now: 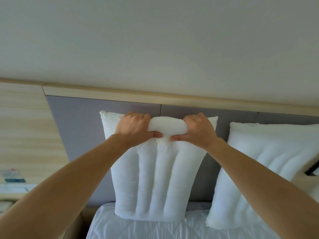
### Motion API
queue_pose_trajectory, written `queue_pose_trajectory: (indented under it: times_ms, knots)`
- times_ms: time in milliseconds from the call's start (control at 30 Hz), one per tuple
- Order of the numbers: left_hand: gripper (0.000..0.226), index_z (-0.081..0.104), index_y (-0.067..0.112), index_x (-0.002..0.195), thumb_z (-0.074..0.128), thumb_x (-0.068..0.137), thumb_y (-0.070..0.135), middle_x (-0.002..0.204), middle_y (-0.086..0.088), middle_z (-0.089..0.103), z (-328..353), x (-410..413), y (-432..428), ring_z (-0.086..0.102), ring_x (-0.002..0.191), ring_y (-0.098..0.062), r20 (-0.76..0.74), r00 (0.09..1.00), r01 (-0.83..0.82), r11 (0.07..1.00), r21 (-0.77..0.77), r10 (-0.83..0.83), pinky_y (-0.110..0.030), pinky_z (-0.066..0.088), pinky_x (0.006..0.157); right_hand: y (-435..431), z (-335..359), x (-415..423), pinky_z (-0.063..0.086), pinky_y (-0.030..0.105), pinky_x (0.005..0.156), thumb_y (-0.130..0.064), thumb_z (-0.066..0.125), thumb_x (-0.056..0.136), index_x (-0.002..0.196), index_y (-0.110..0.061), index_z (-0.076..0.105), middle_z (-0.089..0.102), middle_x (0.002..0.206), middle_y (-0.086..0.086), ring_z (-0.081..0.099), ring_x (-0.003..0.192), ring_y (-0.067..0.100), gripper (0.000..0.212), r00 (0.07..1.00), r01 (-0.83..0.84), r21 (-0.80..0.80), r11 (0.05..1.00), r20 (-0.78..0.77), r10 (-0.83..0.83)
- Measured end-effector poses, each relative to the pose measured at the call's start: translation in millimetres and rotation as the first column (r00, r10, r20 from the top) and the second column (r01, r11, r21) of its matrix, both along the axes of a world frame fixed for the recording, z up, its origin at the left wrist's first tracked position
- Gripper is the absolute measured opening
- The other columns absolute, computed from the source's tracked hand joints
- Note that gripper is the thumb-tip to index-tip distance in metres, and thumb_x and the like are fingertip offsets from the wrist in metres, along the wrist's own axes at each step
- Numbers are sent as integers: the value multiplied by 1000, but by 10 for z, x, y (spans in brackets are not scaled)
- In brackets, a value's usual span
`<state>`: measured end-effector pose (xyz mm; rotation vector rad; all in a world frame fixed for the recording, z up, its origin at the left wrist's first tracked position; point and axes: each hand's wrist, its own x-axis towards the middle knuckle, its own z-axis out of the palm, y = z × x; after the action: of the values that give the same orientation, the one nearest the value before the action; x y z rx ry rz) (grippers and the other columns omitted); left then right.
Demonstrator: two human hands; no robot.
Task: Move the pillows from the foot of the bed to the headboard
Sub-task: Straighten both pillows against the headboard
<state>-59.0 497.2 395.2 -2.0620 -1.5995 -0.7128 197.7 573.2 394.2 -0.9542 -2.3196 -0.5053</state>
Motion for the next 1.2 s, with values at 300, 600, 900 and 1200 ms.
queue_pose_trajectory:
  times_ms: [300, 600, 900, 1200]
  knots:
    - [69, 60, 9, 80, 67, 74, 78, 68, -7, 66, 216, 276, 17, 58, 62, -33, -21, 1000, -10, 999, 31, 11, -33, 28, 62, 64, 228, 266, 41, 36, 70, -91, 57, 63, 78, -10, 62, 63, 68, 2, 59, 63, 27, 82, 1000, 23, 9, 1000, -16, -23]
    - [73, 53, 17, 83, 57, 69, 88, 81, 0, 68, -40, 489, 246, 61, 76, -26, 16, 999, -48, 996, -81, 49, -36, 40, 78, 187, 49, 521, 44, 40, 79, -97, 51, 59, 96, -11, 64, 67, 86, 2, 62, 79, 26, 94, 989, 117, -86, 989, 98, -109]
    - [100, 56, 19, 117, 38, 64, 101, 114, 2, 66, 118, 673, 269, 59, 109, -22, -90, 995, -52, 995, -83, 45, -40, 38, 99, 58, 321, 787, 31, 37, 110, -96, 53, 62, 130, -14, 58, 66, 127, 1, 59, 120, 21, 107, 985, 134, -132, 982, 127, -117]
    - [99, 50, 16, 126, 41, 69, 96, 118, 1, 62, 514, 2397, 607, 57, 110, -23, -112, 955, 271, 961, -58, -276, -41, 39, 101, -5, 581, 2527, 27, 34, 111, -91, 56, 64, 138, -16, 52, 61, 134, -1, 54, 125, 21, 106, 938, 345, -192, 919, 48, -342]
